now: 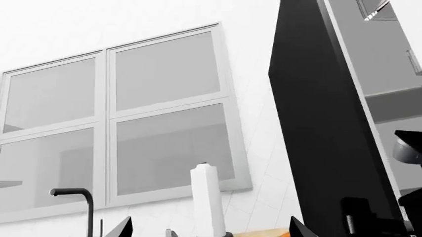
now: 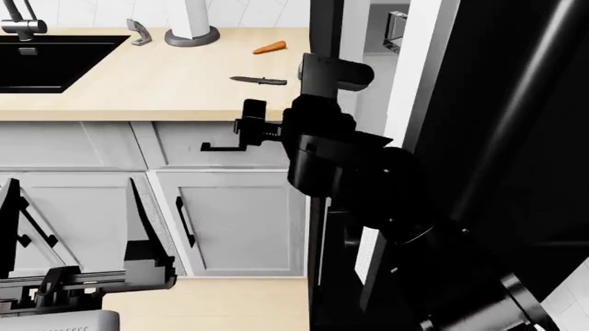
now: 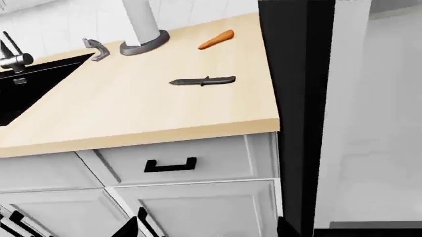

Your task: Open the fridge door

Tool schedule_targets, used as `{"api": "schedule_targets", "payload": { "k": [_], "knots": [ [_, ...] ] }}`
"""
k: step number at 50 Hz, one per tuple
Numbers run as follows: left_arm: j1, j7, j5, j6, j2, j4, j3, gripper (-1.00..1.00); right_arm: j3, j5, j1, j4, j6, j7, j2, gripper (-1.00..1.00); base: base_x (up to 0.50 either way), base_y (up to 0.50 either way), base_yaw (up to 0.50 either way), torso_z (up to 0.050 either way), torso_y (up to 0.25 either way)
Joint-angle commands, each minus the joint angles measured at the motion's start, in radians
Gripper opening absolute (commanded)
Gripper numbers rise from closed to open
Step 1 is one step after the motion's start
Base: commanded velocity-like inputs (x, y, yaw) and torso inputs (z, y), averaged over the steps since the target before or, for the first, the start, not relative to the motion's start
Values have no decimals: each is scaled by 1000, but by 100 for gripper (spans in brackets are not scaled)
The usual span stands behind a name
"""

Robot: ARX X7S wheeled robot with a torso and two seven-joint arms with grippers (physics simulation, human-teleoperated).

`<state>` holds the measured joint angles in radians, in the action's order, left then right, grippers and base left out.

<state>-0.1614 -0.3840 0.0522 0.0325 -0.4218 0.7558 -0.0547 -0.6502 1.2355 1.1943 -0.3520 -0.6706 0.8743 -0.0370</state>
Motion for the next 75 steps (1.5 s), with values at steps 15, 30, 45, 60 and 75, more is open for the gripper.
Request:
{"api": "schedule_targets", "payload": {
  "k": [15,30,45,60,75],
  "knots": [
    [69,1,5,-23,3,-44,-23,100,85,64,-59,-58,170,159,-19,100,0,0,0,0,0],
    [59,-2,3,-13,-1,-45,-26,100,170,111,-217,147,274,291,-81,100,0,0,0,0,0],
    [52,-8,-9,0,0,-56,-38,100,250,-55,-588,729,481,475,-267,100,0,0,0,0,0],
    [8,-18,-15,30,-7,-46,-29,100,327,-357,-928,1177,700,392,-390,100,0,0,0,0,0],
    [30,-17,-9,33,-5,-74,-40,100,385,-820,-1272,1352,1018,304,-314,100,0,0,0,0,0]
  ]
}}
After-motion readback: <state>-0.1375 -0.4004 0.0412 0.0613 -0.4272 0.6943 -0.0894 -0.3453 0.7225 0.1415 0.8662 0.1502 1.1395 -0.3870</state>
